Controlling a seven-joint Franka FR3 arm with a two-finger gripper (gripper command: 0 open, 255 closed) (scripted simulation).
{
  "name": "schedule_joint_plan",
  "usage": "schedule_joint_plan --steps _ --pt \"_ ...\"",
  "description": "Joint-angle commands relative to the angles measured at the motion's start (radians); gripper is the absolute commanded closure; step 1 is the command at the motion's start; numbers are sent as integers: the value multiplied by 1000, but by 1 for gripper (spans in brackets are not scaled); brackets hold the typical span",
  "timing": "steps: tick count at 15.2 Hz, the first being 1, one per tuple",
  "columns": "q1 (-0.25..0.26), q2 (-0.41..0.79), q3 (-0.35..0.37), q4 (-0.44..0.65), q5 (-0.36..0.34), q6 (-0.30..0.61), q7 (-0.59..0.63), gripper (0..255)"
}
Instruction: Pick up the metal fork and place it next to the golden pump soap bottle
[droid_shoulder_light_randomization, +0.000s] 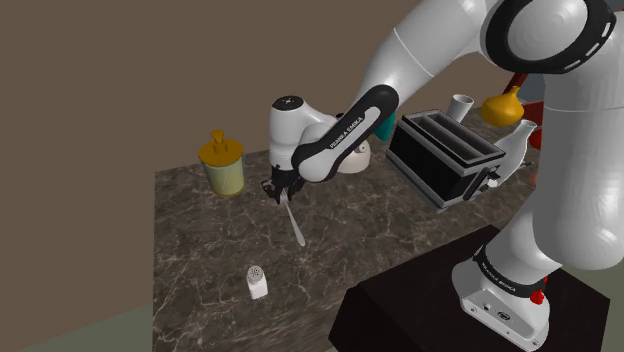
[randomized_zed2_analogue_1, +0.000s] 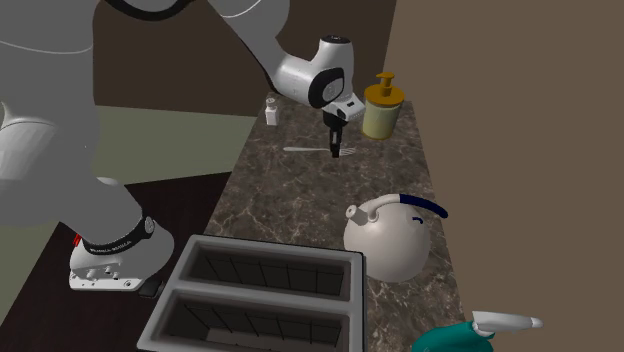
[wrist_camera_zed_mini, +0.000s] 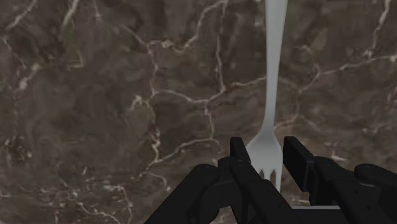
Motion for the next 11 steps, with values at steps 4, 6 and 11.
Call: schedule_joint_plan --steps 4,6,11 --pt "0 1 -1 0 -1 2 1 255" --pt "0 1 -1 0 -1 2 1 0" --pt "0 1 -1 0 -1 2 1 0"
